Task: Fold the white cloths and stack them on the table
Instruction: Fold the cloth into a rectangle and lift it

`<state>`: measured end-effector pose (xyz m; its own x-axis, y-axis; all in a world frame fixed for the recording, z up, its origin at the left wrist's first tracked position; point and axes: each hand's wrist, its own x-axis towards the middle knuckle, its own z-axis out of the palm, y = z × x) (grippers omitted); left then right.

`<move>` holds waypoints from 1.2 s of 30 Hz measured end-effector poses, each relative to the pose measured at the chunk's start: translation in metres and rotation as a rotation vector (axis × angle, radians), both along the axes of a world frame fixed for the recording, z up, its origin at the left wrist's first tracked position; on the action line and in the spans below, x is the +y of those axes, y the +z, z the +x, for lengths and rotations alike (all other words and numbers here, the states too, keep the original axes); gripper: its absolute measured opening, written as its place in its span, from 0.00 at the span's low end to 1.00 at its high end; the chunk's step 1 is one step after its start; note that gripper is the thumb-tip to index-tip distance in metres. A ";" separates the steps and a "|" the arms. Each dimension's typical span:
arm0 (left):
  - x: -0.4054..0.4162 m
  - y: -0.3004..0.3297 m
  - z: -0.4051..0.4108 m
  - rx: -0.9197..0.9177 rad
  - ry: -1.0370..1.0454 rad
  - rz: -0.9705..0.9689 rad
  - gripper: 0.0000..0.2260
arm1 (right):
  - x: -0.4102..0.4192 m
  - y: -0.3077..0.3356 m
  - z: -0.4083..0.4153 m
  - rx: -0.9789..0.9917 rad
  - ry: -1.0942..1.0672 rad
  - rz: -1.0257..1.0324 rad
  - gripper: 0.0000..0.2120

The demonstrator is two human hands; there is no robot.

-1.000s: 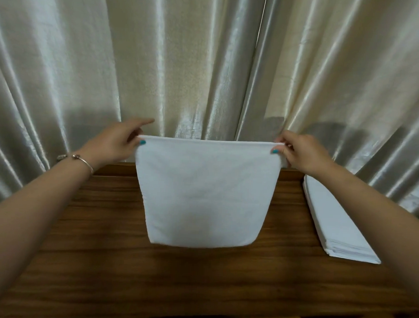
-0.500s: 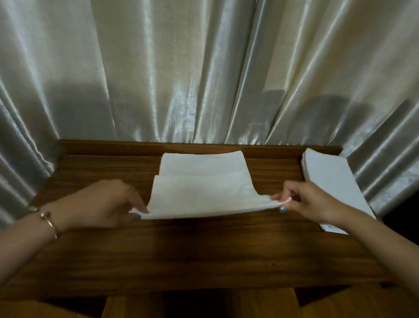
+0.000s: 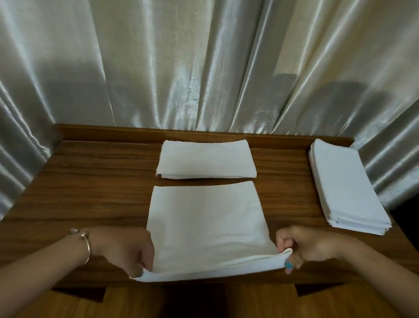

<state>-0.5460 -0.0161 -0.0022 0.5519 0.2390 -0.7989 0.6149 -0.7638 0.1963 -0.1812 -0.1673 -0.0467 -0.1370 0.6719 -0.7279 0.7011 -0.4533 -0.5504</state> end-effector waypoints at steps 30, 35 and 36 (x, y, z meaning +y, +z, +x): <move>0.087 -0.188 0.056 -0.646 0.831 0.969 0.14 | 0.129 -0.137 -0.027 -0.973 -0.477 0.715 0.15; 0.045 -0.175 0.105 -0.838 0.710 1.023 0.21 | 0.131 -0.137 -0.086 -0.923 -0.345 0.908 0.24; 0.032 -0.180 0.116 -0.843 0.646 0.945 0.22 | 0.132 -0.142 -0.103 -0.843 -0.245 0.919 0.23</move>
